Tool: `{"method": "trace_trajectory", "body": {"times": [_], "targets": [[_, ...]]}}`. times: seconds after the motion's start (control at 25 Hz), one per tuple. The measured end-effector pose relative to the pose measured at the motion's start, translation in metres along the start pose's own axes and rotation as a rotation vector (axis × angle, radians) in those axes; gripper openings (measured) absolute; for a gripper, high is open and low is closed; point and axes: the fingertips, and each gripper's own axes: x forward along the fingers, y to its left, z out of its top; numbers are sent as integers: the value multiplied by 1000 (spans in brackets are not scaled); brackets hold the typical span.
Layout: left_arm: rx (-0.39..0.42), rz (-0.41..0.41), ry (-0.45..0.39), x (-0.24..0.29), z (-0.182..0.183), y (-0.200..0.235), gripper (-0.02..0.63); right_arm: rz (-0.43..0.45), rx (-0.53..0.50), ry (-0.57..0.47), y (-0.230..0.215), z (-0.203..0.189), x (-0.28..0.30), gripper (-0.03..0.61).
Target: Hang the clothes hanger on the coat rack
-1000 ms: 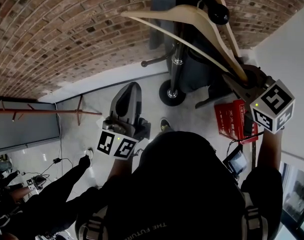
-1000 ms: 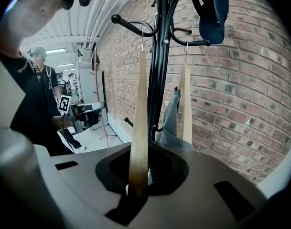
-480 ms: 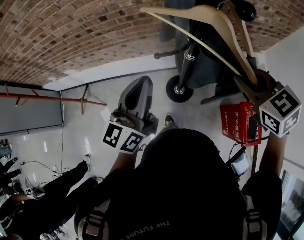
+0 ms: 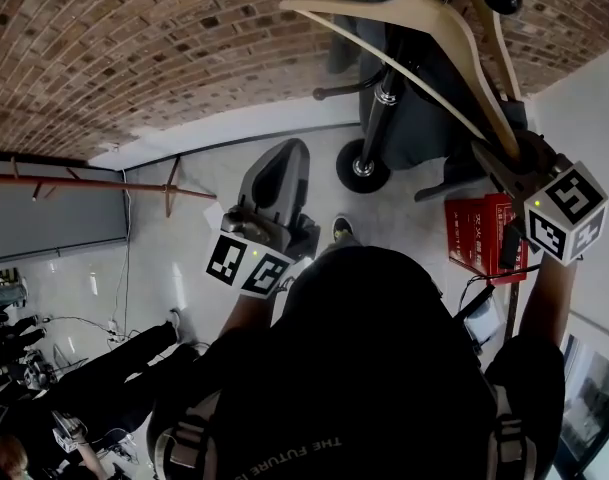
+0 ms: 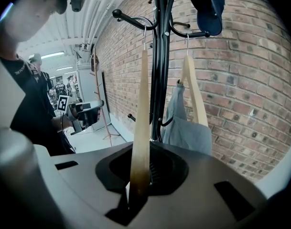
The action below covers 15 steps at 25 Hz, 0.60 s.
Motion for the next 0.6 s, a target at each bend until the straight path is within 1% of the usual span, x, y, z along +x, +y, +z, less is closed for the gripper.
{"method": "trace_trajectory", "body": {"times": [0.4,0.6], "targets": [[-2,5,5,-8,-1,-2,20,-47,-11,-32,-1,0,3,44],[0,4,7,-9,-1,-3,20,-52,-22,-80,2,5,1,46]]}}
